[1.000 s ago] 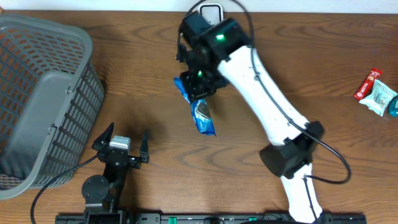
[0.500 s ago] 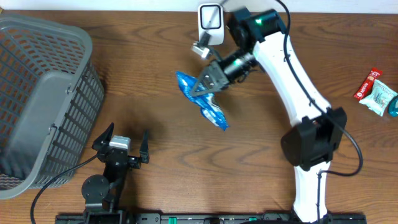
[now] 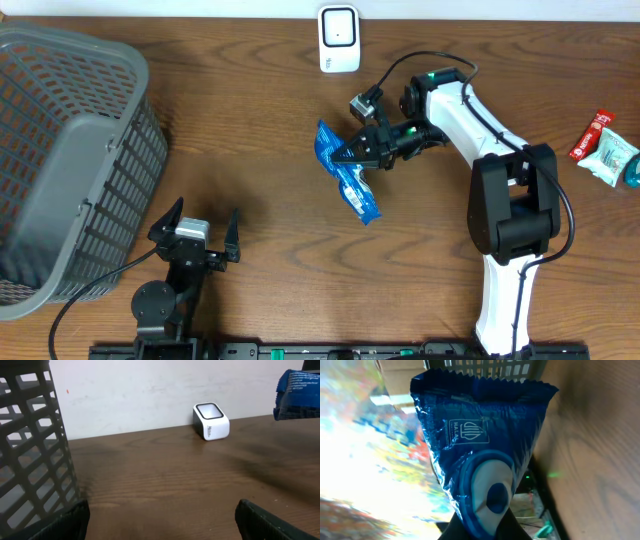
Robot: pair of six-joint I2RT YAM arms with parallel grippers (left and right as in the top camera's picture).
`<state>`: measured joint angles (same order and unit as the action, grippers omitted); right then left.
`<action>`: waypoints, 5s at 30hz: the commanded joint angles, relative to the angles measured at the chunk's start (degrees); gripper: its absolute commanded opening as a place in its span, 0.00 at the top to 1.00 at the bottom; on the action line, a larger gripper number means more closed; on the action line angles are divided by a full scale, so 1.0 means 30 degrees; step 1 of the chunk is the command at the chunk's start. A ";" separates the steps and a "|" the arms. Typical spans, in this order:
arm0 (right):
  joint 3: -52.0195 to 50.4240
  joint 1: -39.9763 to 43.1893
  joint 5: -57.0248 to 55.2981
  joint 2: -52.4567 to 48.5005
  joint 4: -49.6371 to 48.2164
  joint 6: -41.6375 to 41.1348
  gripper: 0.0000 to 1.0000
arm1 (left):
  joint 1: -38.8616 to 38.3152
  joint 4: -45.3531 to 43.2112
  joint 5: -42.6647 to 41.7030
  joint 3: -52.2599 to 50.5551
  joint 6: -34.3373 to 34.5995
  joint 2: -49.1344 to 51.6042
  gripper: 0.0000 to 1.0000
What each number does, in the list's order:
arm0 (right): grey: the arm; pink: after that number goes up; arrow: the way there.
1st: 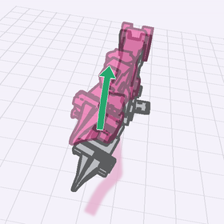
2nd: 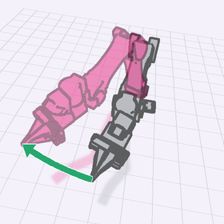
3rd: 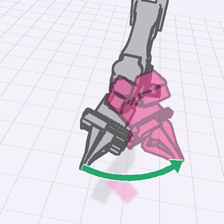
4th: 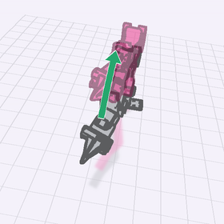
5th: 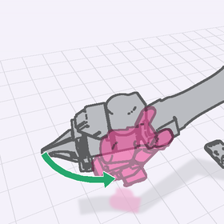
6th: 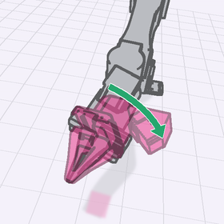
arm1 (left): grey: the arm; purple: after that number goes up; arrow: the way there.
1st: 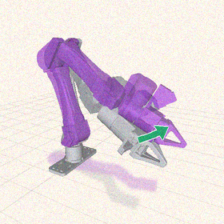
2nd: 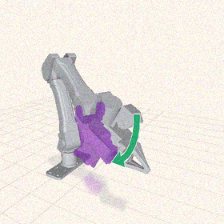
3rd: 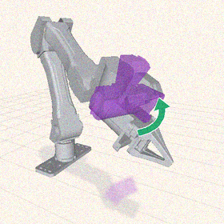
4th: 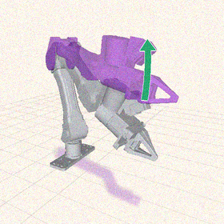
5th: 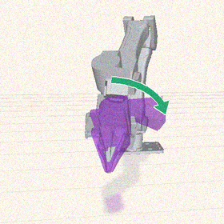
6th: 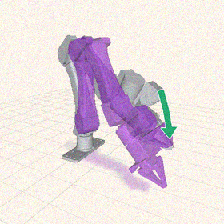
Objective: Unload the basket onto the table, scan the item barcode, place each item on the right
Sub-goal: 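Lift the Oreo pack with the right gripper toward the scanner, then hold the Oreo pack in front of the scanner with the right gripper, then carry the Oreo pack right and drop it at the table edge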
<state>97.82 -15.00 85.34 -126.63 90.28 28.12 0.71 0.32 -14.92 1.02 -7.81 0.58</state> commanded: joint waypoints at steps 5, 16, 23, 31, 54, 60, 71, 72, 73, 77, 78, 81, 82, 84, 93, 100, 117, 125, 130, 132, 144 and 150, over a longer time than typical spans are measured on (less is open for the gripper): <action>-0.0087 0.0372 0.1377 0.0270 -0.0896 -0.3082 0.99 | 0.0022 0.0736 -0.0372 -0.0262 0.0066 -0.0160 0.07; -0.0080 0.1129 0.1377 0.0270 -0.2448 -0.3089 0.99 | -0.1763 0.0736 -0.0372 -0.0262 0.0058 -0.0160 0.07; 0.0058 0.1151 0.1355 0.0270 -0.2601 -0.3155 0.99 | -0.1705 0.0736 -0.0372 -0.0262 0.0058 -0.0160 0.07; 0.0138 0.1151 0.1348 0.0270 -0.2900 -0.3169 0.99 | -0.1712 0.0736 -0.0372 -0.0262 0.0066 -0.0117 0.07; 0.2718 0.2288 -0.8364 0.0510 -1.7843 -2.3642 0.99 | -0.1712 0.0262 0.3832 -0.0262 0.0903 -0.0095 0.07; 0.2769 0.1195 -1.1650 0.0750 -2.5675 -2.3307 0.98 | -0.1712 0.0226 0.6761 -0.0262 0.3432 -0.0095 0.07; 0.2776 -0.1647 -2.6906 0.0736 -2.9412 -1.5424 0.99 | -0.1712 0.0568 0.7847 -0.0262 0.4350 -0.0095 0.07; 0.2776 -0.1865 -2.7955 0.0707 -2.9886 -1.4418 0.99 | -0.1712 0.0772 0.7847 -0.0262 0.4350 -0.0095 0.07; 0.2776 -0.2040 -2.8720 0.0663 -3.0330 -1.3537 0.99 | -0.1712 0.1027 0.7847 -0.0262 0.4350 -0.0095 0.07; 0.2783 -0.2455 -3.0381 0.0138 -3.2341 -1.0360 0.99 | -0.1712 0.1020 0.7847 -0.0262 0.4350 -0.0080 0.07; 0.2790 -0.2470 -3.0505 -0.0080 -3.2676 -0.9843 0.99 | -0.1712 0.1020 0.7847 -0.0262 0.4350 -0.0080 0.07; 0.3162 -0.2477 -3.1204 -0.0852 -3.3470 -0.8561 0.99 | -0.1712 0.1020 0.7847 -0.0262 0.4350 -0.0080 0.07; 0.3665 -0.2448 -3.1525 -0.1355 -3.3448 -0.7970 0.99 | -0.1712 0.1020 0.7847 -0.0262 0.4350 -0.0080 0.07; 0.4911 -0.2441 -3.1933 -0.2397 -3.3084 -0.6980 0.99 | -0.1712 0.1020 0.7847 -0.0262 0.4350 -0.0080 0.07; 1.2509 -0.2579 -3.2530 -0.7672 -3.0286 -0.6040 0.99 | -0.1712 0.1020 0.7847 -0.0262 0.4350 -0.0080 0.07; 1.3668 -0.2645 -3.2414 -0.8386 -3.0804 -0.5617 0.99 | -0.1712 0.1020 0.7847 -0.0262 0.4350 -0.0080 0.07; 1.3668 -0.2667 -3.1663 -0.9311 -3.2472 -0.5646 0.99 | -0.1712 0.1020 0.7847 -0.0262 0.4350 -0.0080 0.07; 1.3668 -0.2696 -3.1642 -0.9894 -3.3368 -0.5639 0.99 | -0.1712 0.1020 0.7847 -0.0262 0.4350 -0.0080 0.07; 1.3697 -0.2688 -3.2829 -0.9901 -3.4126 -0.5632 0.99 | -0.1712 0.1020 0.7847 -0.0262 0.4350 -0.0080 0.07; 1.4054 -0.2688 -3.2931 -0.9865 -3.3871 -0.5625 0.99 | -0.1712 0.1020 0.7847 -0.0262 0.4350 -0.0080 0.07; 1.4804 -0.1741 -3.4825 -0.4058 -2.1500 -0.7708 0.99 | -0.1712 0.1020 0.7847 -0.0262 0.4350 -0.0080 0.07; 1.4804 0.0117 -3.7638 -0.0947 -1.1912 -1.1497 0.99 | -0.1712 0.1020 0.7847 -0.0262 0.4350 -0.0080 0.07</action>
<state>140.62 -18.92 -20.56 -135.85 47.75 2.13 -4.29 1.21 6.85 1.28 4.73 0.60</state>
